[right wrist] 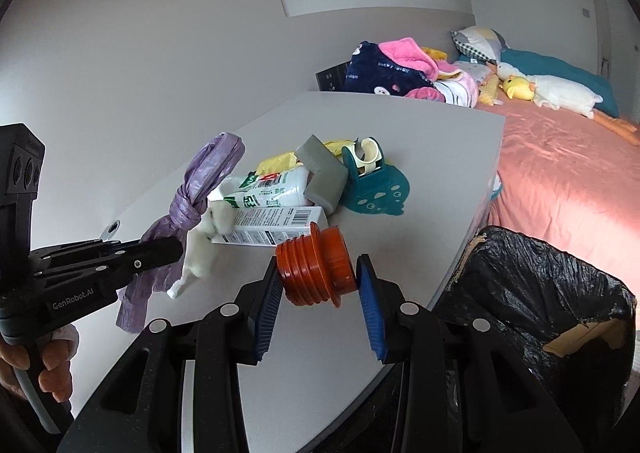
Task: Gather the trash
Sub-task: 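Grasp the purple plastic bag with the left tool while the right tool grasps the orange ribbed stopper, then carry the purple bag and orange stopper over the black trash bag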
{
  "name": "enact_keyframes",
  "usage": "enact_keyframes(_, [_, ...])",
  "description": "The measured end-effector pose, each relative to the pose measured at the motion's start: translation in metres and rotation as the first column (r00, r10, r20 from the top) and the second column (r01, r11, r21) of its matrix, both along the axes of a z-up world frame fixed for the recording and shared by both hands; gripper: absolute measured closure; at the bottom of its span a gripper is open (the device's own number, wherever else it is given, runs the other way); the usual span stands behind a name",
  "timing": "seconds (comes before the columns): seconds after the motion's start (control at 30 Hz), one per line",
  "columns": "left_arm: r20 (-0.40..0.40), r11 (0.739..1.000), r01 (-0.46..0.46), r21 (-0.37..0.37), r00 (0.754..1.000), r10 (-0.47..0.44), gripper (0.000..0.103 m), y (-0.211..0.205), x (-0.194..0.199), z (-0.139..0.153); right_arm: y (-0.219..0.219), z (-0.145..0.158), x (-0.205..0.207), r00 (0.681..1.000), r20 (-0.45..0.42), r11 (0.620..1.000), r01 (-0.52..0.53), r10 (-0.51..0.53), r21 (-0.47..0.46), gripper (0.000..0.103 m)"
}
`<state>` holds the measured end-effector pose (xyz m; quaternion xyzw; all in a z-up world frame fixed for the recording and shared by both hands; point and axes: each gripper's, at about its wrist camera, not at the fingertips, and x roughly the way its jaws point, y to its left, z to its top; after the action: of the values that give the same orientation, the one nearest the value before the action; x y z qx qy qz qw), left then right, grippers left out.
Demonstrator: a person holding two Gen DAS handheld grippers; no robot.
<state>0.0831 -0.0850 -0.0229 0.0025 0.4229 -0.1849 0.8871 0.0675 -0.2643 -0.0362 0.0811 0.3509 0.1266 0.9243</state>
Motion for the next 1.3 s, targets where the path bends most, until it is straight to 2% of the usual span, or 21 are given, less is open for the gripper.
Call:
enact_keyframes(0.43, [0.013, 0.999, 0.049, -0.004, 0.999, -0.049, 0.095, -0.031, -0.02, 0.009, -0.032, 0.013, -0.031, 0.999, 0.028, 0.999, 0.039, -0.039, -0.001, 0.064])
enact_keyframes(0.73, [0.012, 0.995, 0.099, -0.02, 0.995, -0.098, 0.095, -0.067, -0.033, 0.012, -0.061, 0.02, -0.05, 0.996, 0.05, 0.997, 0.076, -0.076, 0.006, 0.064])
enact_keyframes(1.3, [0.004, 0.98, 0.2, -0.006, 0.98, -0.2, 0.095, -0.132, -0.047, 0.014, -0.118, 0.027, -0.084, 0.981, 0.079, 0.984, 0.177, -0.178, 0.015, 0.064])
